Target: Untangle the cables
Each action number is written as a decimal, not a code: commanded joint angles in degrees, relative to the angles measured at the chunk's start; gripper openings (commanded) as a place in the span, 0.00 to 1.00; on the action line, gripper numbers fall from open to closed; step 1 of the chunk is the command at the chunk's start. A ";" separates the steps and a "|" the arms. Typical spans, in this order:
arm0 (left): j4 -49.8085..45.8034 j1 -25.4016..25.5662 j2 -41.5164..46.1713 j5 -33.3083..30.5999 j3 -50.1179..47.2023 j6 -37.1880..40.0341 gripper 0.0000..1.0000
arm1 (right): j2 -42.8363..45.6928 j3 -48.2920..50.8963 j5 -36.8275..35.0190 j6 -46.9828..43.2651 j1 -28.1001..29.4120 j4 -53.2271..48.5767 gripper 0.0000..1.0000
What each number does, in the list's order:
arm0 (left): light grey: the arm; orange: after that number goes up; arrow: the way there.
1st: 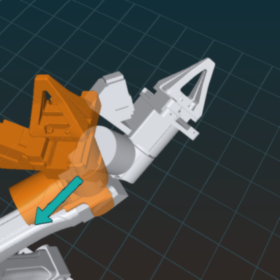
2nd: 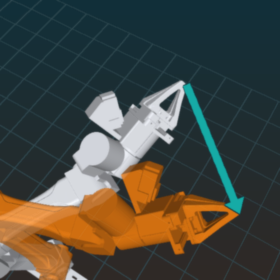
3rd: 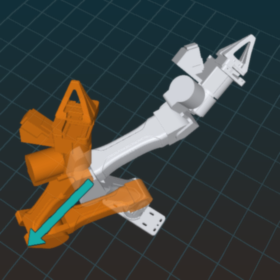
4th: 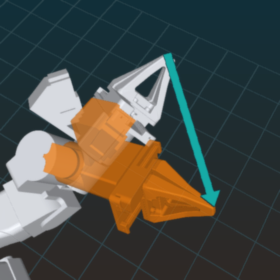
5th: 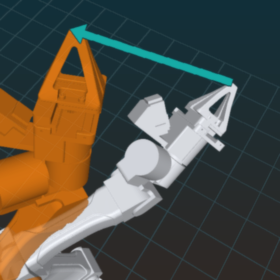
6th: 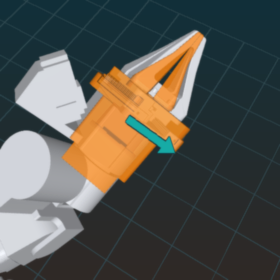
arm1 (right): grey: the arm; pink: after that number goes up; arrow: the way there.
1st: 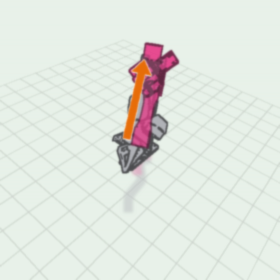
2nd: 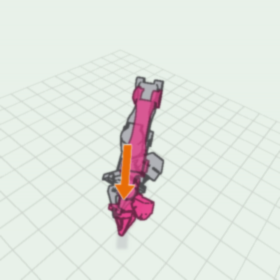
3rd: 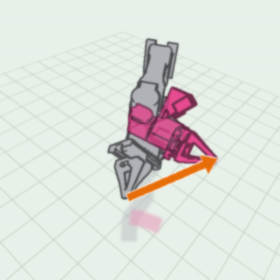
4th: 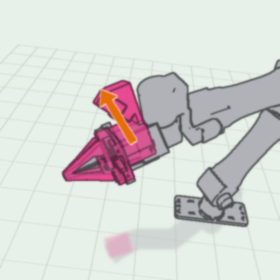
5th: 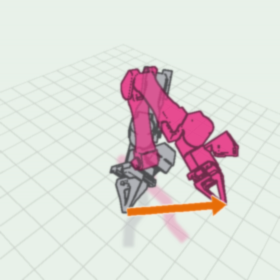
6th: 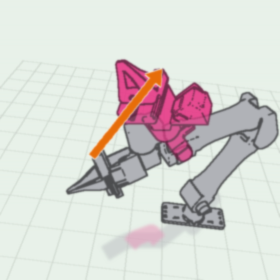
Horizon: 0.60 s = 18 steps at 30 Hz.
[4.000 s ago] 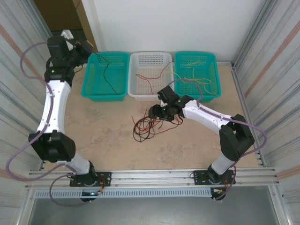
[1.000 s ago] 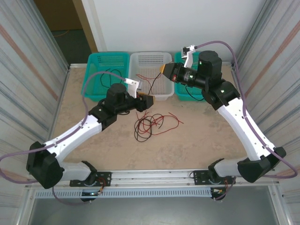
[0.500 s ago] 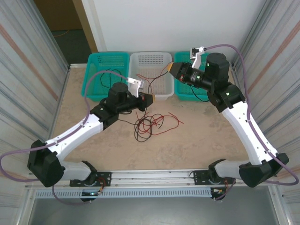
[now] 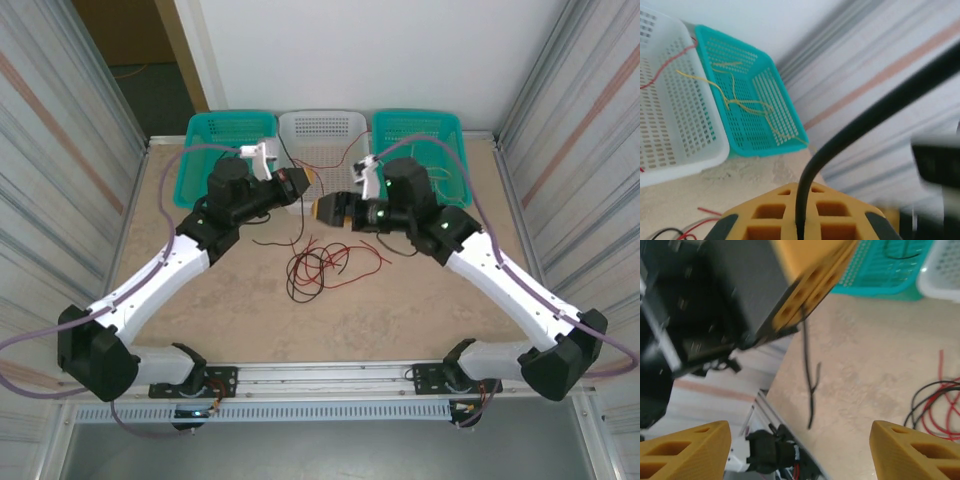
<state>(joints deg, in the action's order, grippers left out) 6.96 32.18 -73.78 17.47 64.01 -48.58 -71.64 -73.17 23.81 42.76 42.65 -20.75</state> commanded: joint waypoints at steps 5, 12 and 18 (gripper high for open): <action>4.29 0.08 2.46 -0.07 -0.58 -7.64 0.00 | -4.33 -2.07 -0.87 -2.10 0.79 3.65 0.62; 2.76 -0.32 3.11 0.99 -0.55 -7.41 0.00 | -6.93 -4.78 -1.30 -3.12 0.77 2.91 0.21; -1.68 -2.32 2.85 4.27 0.32 -3.40 0.22 | -6.70 -5.43 -0.19 -3.11 -0.09 3.21 0.00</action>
<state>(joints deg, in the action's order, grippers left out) 8.45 30.94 -72.40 18.72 63.99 -54.57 -78.78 -76.38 23.24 40.01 43.18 -18.59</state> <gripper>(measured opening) 0.180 0.058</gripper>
